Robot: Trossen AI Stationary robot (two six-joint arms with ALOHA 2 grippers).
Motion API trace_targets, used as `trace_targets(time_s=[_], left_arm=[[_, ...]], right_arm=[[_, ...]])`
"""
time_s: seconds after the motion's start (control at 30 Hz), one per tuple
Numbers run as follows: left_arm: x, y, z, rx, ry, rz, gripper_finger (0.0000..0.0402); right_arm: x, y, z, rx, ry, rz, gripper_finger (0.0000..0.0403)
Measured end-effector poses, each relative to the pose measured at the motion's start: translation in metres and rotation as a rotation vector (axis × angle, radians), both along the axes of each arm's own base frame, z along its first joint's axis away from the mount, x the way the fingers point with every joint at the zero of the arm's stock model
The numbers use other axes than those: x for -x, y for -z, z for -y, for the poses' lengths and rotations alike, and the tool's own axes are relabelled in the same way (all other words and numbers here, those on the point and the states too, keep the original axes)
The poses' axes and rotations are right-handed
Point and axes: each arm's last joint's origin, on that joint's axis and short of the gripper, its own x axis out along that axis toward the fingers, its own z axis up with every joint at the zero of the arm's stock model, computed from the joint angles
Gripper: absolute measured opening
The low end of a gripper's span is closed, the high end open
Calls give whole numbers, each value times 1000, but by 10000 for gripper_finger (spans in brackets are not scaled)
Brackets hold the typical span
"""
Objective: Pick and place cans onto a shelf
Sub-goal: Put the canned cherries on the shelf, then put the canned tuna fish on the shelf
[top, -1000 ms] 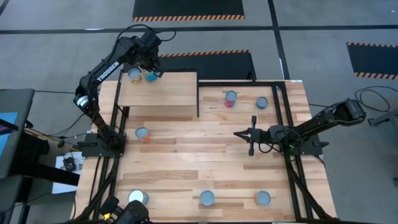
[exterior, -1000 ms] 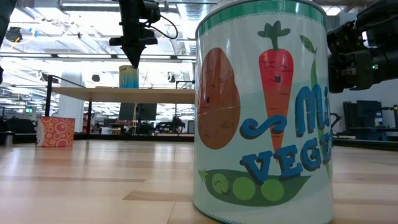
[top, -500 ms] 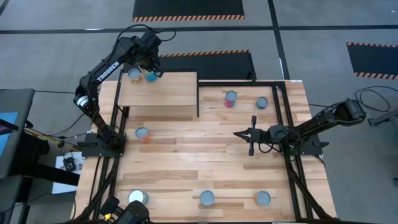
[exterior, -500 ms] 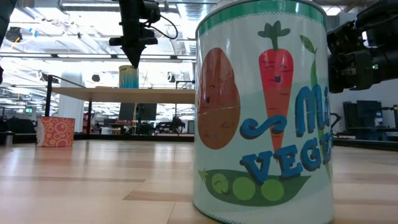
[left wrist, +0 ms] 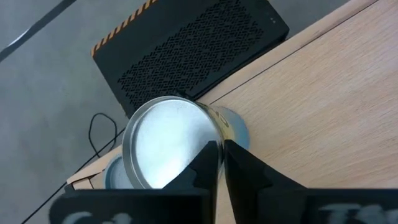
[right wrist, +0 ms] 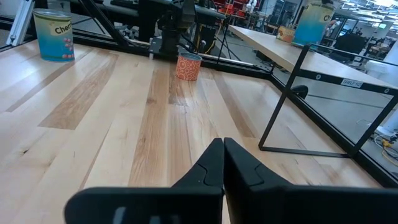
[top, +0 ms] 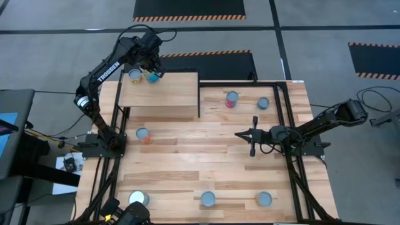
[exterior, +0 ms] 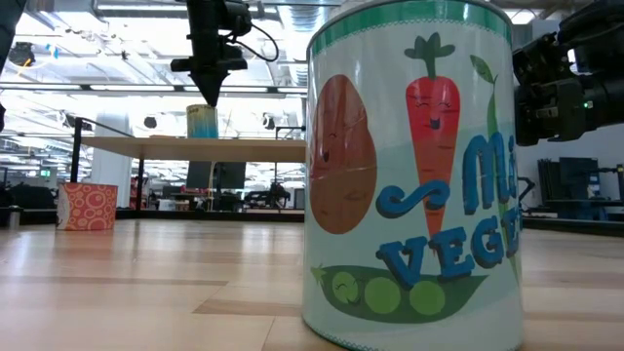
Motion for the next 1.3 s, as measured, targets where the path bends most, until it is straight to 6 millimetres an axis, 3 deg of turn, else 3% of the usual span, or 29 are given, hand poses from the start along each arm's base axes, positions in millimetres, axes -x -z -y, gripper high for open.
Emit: trace_targets(time_s=[0.33, 0.5, 0.63, 0.77, 1.03, 1.17, 1.3], left_arm=[[-3, -4, 7, -27, 69, -36, 44], [-5, -29, 39, -160, 167, 24, 31], [-12, -29, 76, -267, 301, 164, 18], [-17, -8, 113, -367, 442, 334, 10], [-11, 69, 174, -491, 683, 739, 10], [-2, 103, 195, -514, 762, 846, 11], [6, 121, 206, -518, 797, 886, 11]], right_arm=[[0, 0, 0, 1, -1, -4, 15], [0, 1, 0, 2, -2, -11, 17], [0, 0, 0, 9, -3, -5, 13], [0, -4, 0, 10, -1, 36, 5], [0, -13, 7, 8, 131, 105, 5], [-10, -13, 17, -61, 243, -69, 5], [-19, -32, 31, -150, 382, -327, 7]])
